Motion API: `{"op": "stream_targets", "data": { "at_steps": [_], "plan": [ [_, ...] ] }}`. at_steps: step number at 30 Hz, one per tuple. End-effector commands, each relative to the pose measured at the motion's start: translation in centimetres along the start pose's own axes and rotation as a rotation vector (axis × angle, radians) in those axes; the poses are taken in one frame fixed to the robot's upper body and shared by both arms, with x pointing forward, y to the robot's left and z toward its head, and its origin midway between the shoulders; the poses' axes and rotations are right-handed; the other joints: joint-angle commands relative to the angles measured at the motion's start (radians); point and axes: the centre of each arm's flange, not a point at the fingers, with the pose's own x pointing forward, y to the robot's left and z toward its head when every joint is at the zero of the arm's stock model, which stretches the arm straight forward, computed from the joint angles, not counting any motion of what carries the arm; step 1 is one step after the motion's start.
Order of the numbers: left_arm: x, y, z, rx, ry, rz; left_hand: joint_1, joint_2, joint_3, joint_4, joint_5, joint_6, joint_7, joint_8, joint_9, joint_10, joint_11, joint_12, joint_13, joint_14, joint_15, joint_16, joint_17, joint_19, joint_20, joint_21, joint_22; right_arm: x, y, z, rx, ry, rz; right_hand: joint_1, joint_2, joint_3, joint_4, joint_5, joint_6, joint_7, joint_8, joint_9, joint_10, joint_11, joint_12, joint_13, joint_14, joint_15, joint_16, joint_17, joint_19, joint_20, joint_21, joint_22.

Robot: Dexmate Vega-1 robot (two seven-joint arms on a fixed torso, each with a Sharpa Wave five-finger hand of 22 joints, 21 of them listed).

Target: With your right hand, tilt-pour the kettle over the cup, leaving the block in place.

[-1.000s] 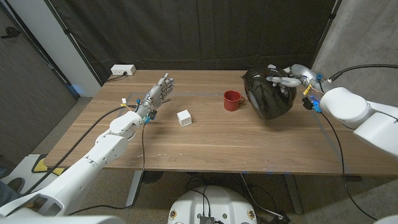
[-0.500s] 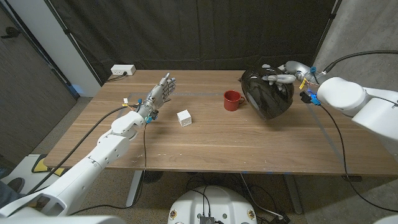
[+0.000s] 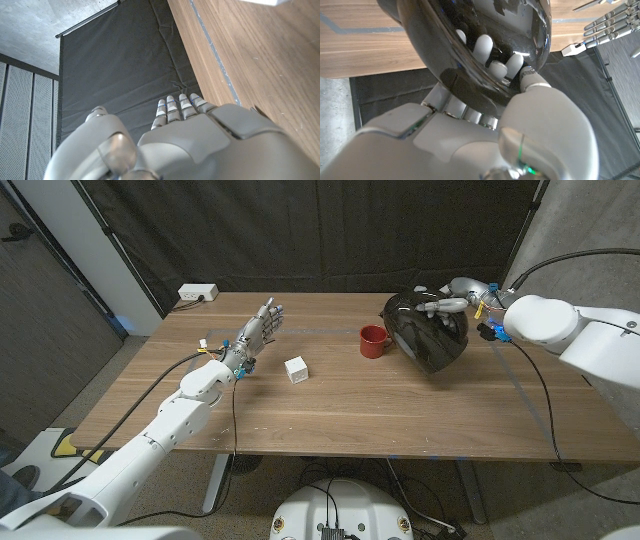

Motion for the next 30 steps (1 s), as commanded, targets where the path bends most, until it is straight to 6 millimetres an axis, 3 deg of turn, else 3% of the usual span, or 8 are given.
{"op": "stream_targets", "data": {
  "at_steps": [1,30],
  "plan": [
    [-0.1,-0.2,-0.1,-0.004,-0.009,0.000,0.009,0.003,-0.008,0.001,-0.005,0.009,-0.002,-0.002,0.002,0.004,-0.007,0.000,0.004,-0.001,-0.003,-0.003,0.005,-0.007,-0.012,-0.004,0.002,1.0,0.2,0.1,-0.027,0.027,0.055,-0.115,0.123,0.005,-0.006,-0.002,0.023,-0.016,0.011,0.005,-0.004,-0.002,0.010,0.004,0.007,-0.033,0.003,0.001,0.008,-0.140,0.010,-0.002],
    [0.3,-0.5,-0.5,-0.017,-0.004,-0.027,0.012,0.007,-0.014,0.002,-0.008,0.011,-0.002,-0.002,0.002,0.005,-0.009,-0.001,0.004,-0.001,-0.004,-0.003,0.005,-0.008,-0.011,-0.004,0.002,3.6,-0.4,1.8,-0.184,0.109,0.141,-0.131,0.123,0.021,-0.024,-0.003,0.023,-0.018,0.015,0.004,-0.006,0.001,0.020,-0.011,0.016,-0.032,0.013,-0.014,0.012,-0.140,0.043,-0.049]
  ]
}}
